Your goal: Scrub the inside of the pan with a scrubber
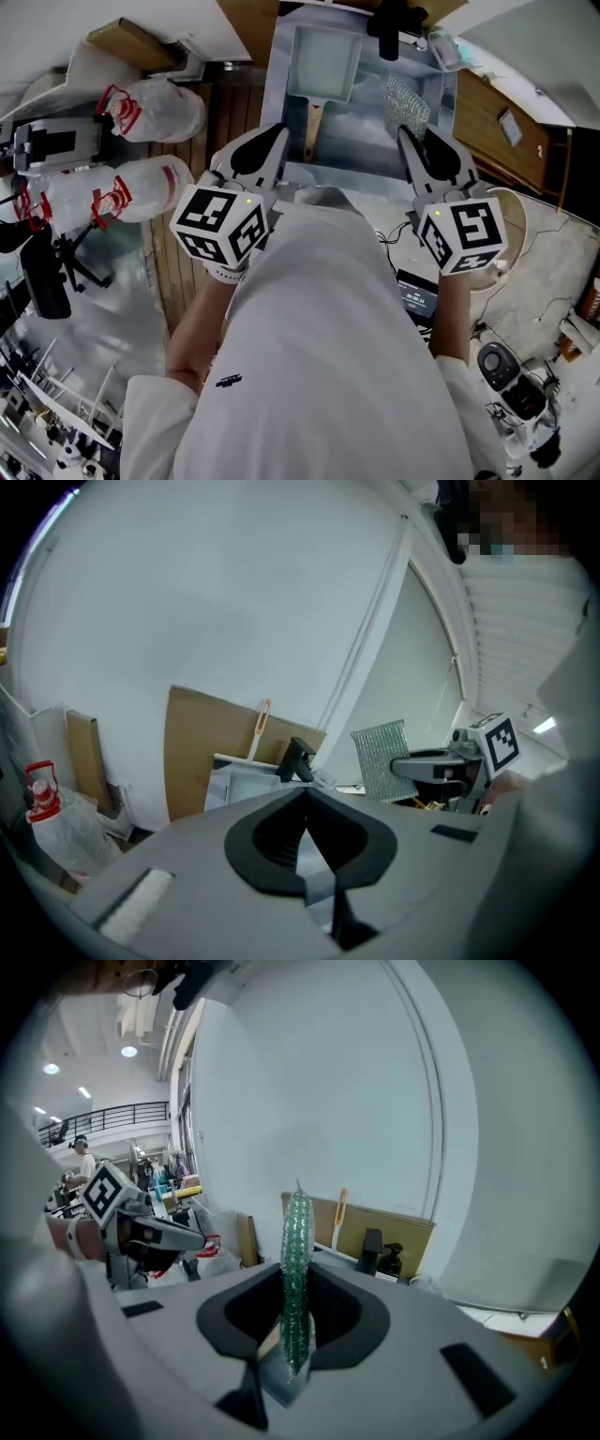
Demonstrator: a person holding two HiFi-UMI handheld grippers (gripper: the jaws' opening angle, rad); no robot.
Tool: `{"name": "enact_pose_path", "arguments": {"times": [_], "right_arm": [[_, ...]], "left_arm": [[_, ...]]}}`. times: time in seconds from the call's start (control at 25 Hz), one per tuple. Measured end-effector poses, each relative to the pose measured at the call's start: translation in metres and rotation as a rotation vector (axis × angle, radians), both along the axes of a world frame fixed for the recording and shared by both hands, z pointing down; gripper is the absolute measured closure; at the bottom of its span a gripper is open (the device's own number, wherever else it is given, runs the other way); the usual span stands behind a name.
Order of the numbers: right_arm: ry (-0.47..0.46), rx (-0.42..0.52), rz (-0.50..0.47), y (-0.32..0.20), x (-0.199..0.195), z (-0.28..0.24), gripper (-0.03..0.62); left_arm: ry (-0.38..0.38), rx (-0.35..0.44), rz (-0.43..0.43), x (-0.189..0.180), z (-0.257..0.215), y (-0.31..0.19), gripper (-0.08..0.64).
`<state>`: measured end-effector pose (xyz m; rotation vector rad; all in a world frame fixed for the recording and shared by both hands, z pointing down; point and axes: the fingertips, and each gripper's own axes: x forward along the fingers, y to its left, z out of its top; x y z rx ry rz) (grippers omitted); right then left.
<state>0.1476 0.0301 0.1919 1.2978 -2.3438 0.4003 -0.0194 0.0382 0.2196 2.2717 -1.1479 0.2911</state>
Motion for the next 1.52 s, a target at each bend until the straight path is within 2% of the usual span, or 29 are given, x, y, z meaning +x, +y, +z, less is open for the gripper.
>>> {"name": "enact_pose_path", "arguments": {"times": [0.24,0.6,0.92,1.52], "right_arm": [[-0.045,0.048,0.038,0.025,0.014,-0.023,0.531],[-0.100,0.098,0.045,0.033,0.001,-0.022,0.529],[-0.119,0.095,0.003,0.030,-0.015,-0.014,0.529],[-0.131,0.078,0.000,0.031,-0.009,-0.012,0.529]], "left_arm": [[0.000,0.006,0.061,0.016,-0.009,0.014,0.555],[0.000,0.024,0.064,0.020,-0.016,0.014,0.555],[-0.016,0.034,0.066,0.023,-0.017,0.018,0.555],[-0.028,0.043,0.050,0.022,-0.020,0.022,0.555]]}}
